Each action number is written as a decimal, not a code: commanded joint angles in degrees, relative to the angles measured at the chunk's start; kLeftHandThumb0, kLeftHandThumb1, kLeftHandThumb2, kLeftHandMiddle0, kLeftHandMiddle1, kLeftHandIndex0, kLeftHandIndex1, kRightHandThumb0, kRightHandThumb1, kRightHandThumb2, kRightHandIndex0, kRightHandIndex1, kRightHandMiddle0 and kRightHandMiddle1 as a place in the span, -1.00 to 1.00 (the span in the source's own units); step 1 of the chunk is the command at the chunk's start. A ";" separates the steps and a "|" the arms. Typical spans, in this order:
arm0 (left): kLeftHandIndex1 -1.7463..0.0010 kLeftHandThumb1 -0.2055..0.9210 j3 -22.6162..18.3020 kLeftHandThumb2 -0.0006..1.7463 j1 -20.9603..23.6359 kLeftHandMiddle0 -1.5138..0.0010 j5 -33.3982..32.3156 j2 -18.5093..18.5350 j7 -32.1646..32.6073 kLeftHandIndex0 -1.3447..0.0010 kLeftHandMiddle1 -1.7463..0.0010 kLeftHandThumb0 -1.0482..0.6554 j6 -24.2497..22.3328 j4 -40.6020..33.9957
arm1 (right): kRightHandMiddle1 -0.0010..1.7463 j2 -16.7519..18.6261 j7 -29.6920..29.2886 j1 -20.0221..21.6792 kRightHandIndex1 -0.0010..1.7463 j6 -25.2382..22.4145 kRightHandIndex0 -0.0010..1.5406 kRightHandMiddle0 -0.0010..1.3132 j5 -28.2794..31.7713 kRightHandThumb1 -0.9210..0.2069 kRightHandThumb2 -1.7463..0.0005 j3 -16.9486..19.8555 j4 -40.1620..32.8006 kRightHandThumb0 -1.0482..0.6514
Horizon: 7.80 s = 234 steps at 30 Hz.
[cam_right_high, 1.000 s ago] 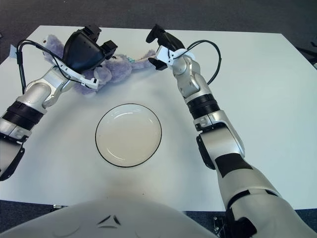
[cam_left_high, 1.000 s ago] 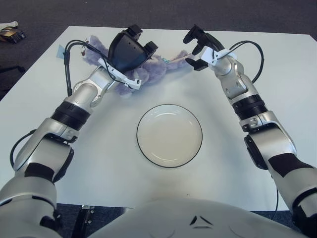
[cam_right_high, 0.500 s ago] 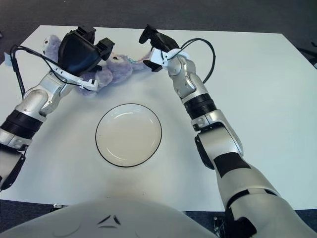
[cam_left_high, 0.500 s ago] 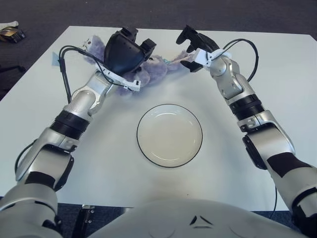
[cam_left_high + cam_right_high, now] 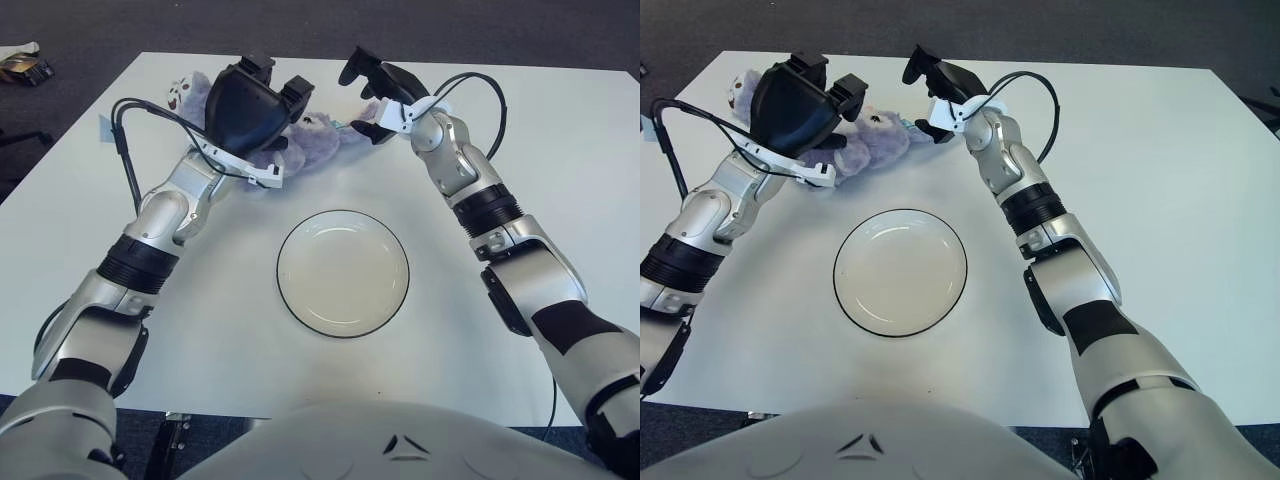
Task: Put the doll into the plate.
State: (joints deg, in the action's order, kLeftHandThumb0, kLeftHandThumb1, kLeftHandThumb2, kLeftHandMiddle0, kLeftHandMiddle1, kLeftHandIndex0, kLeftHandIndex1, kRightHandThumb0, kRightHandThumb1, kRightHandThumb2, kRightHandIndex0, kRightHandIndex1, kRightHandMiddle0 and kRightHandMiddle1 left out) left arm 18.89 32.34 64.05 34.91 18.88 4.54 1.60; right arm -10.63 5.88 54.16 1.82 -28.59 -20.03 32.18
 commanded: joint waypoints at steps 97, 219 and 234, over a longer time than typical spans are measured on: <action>0.41 1.00 -24.81 -0.02 -13.74 0.65 -29.38 -5.16 -44.83 1.00 -0.14 -0.81 -56.01 -28.50 | 0.56 3.65 -0.17 5.65 0.23 8.28 -0.66 -0.95 1.56 0.12 -0.31 0.89 13.24 -0.18; 0.06 0.87 -36.27 -0.34 -16.82 0.74 -66.40 -27.32 -8.24 1.00 -0.37 -0.51 -30.16 -10.31 | 0.52 3.22 1.44 4.04 0.41 7.20 -0.52 -1.00 1.71 -0.18 -0.15 0.66 12.58 -0.30; 0.71 1.00 -33.79 -0.43 -16.27 0.96 -68.28 -23.45 -14.29 1.00 0.09 -0.58 -43.54 -15.00 | 0.53 3.02 1.88 3.96 0.49 6.72 -0.50 -1.00 1.28 -0.20 -0.14 0.35 12.09 -0.29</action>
State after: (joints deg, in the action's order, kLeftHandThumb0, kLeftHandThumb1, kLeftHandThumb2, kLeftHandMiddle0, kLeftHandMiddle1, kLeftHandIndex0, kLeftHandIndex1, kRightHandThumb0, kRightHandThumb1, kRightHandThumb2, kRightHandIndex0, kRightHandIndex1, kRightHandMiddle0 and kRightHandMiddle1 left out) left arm -15.27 15.37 -4.02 10.50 5.48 -37.06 -12.59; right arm -7.08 7.49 58.89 8.96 -27.53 -19.69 45.06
